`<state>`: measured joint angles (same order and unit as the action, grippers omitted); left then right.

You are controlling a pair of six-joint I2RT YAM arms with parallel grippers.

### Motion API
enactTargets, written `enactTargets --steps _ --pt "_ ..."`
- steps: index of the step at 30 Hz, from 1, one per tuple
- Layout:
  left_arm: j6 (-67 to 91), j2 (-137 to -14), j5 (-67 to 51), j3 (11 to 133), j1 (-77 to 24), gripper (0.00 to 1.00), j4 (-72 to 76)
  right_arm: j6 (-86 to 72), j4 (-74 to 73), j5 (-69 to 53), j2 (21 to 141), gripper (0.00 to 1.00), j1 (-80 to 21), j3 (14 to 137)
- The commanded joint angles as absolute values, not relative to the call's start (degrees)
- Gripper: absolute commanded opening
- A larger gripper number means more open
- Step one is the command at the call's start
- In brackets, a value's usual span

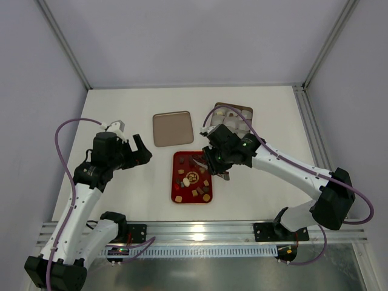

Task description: Pack the chocolate

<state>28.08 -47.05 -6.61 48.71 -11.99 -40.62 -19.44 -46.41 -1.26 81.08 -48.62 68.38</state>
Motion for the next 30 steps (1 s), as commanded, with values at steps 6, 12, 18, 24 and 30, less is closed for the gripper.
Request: enactTargets --steps 6,12,18,24,30 --pt "28.1 -46.5 -6.2 48.8 -12.3 1.0 -39.7 -19.6 -44.8 -2.1 80.2 0.36 -48.5 69.8" --pt "28.1 -46.5 -6.2 48.8 -12.3 1.0 -39.7 -19.5 -45.0 -2.1 80.9 0.36 -48.5 70.0" --pt "28.0 -46.6 -6.2 48.8 -12.2 1.0 -39.8 -19.2 -45.3 -2.0 81.5 0.36 -48.5 69.9" --pt "28.0 -46.6 -6.2 48.8 -12.3 1.0 -39.7 -19.2 -45.3 -2.0 81.9 0.36 -48.6 70.0" --pt "28.0 -46.6 -6.2 48.8 -12.3 1.0 -39.7 -19.0 -45.4 -1.8 82.3 0.39 -48.8 70.0"
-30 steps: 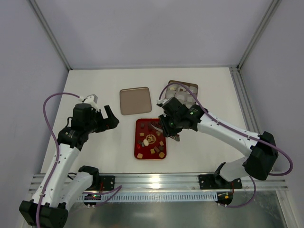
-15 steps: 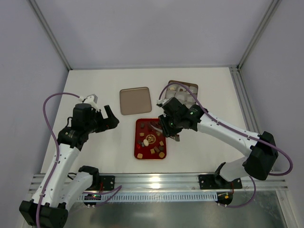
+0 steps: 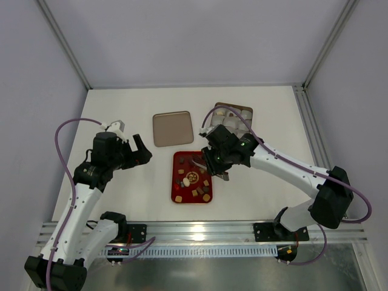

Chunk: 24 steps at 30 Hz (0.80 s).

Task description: Pack the chocolate

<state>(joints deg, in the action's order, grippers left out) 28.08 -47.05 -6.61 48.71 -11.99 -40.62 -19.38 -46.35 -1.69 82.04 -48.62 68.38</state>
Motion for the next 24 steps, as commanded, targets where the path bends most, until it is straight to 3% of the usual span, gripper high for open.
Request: enactTargets --steps 1,24 --pt "28.0 -46.7 -6.2 48.8 -12.3 1.0 -39.8 -19.0 -45.4 -1.8 82.3 0.4 -48.8 69.9" --pt "28.0 -46.7 -6.1 48.8 -12.2 1.0 -39.7 -19.3 -44.8 -0.6 84.2 0.4 -49.4 70.4"
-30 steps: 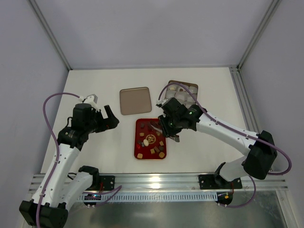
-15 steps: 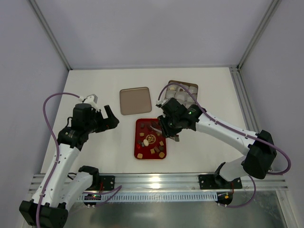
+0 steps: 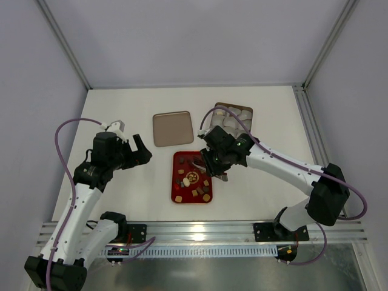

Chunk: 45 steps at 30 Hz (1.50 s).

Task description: Pack the chocolate

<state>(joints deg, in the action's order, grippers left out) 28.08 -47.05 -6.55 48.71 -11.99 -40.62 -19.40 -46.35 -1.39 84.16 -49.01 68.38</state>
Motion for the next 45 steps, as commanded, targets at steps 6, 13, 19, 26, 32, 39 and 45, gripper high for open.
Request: enactTargets --steps 6,13,19,26,32,39,45 --pt "28.0 -46.4 -6.1 48.8 -12.3 1.0 -39.8 -19.2 -44.7 -0.7 84.6 0.36 -49.4 70.6" --pt "28.0 -46.3 -6.1 48.8 -12.3 1.0 -39.9 -19.0 -45.0 -0.5 84.5 0.34 -49.4 70.6" --pt "28.1 -46.4 -6.1 48.8 -12.2 1.0 -39.8 -19.1 -45.8 -0.3 82.7 0.34 -49.3 71.5" --pt "28.1 -46.5 -6.0 48.8 -12.3 1.0 -39.7 -19.3 -46.6 1.8 80.9 0.33 -49.2 71.7" --pt "28.0 -46.5 -6.1 48.8 -12.4 0.99 -39.8 -19.4 -46.7 1.8 80.2 0.33 -49.0 71.5" --pt "28.0 -46.5 -6.0 48.8 -12.3 1.0 -39.8 -19.4 -46.9 1.9 79.8 0.33 -48.9 71.5" --pt "28.1 -46.5 -6.1 48.8 -12.4 1.0 -39.8 -19.2 -47.3 2.0 78.8 0.33 -47.5 71.5"
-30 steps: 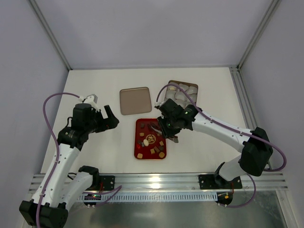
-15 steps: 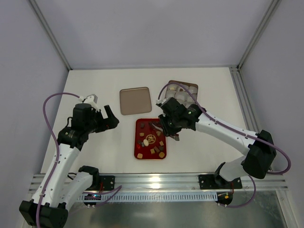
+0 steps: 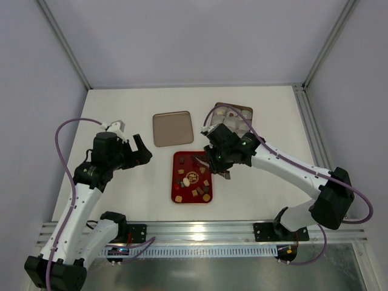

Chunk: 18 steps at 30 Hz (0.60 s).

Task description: Pack the chocolate

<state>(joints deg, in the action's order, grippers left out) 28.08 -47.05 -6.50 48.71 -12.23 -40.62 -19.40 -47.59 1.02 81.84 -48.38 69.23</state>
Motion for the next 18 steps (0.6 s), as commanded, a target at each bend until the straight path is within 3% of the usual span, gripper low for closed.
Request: enactTargets --steps 1,18 --pt "28.1 -46.6 -6.1 48.8 -12.4 1.0 -39.8 -19.2 -47.5 2.0 78.8 0.33 -47.3 71.7" --pt "28.1 -46.6 -6.2 48.7 -12.4 1.0 -39.8 -14.2 -48.9 -1.5 76.8 0.33 -29.2 79.1"
